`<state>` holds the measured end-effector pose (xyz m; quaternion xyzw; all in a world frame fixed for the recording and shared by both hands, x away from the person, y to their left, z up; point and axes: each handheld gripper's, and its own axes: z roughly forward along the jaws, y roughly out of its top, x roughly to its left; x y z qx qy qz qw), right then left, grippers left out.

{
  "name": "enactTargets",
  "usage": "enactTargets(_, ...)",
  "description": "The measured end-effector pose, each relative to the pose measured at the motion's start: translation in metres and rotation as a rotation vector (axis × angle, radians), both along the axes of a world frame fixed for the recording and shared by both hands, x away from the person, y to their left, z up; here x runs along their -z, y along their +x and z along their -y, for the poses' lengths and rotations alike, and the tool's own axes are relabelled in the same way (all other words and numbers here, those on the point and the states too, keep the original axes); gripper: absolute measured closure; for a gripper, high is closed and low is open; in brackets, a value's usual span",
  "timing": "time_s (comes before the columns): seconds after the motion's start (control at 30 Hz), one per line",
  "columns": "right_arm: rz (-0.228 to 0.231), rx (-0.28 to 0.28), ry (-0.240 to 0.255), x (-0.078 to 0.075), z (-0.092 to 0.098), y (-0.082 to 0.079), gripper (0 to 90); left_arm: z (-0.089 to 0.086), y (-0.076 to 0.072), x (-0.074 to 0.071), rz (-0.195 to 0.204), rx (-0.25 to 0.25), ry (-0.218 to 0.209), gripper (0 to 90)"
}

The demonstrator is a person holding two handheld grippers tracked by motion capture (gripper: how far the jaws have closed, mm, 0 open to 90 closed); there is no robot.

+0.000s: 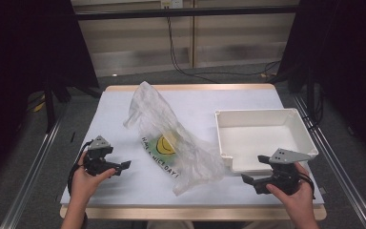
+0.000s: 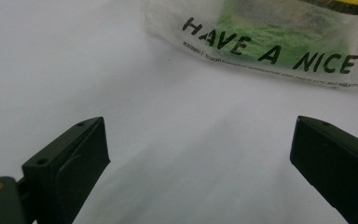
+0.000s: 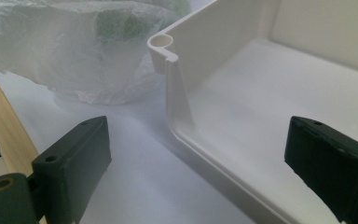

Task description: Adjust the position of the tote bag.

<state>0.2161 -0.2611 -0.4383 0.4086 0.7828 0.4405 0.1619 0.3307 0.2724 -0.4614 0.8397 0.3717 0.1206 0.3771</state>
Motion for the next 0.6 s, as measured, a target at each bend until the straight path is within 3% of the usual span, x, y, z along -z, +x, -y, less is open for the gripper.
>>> enactTargets(0.3,-0.006,-0.023,0.009,-0.003,-0.006,-0.001,6.7,0.0,0.006,-0.003,-0.009,-0.011,-0.02,4.2)
enactTargets(0.6,-0.003,-0.062,0.011,-0.008,-0.016,0.003,7.5,0.015,0.024,-0.014,-0.001,0.012,-0.021,5.4)
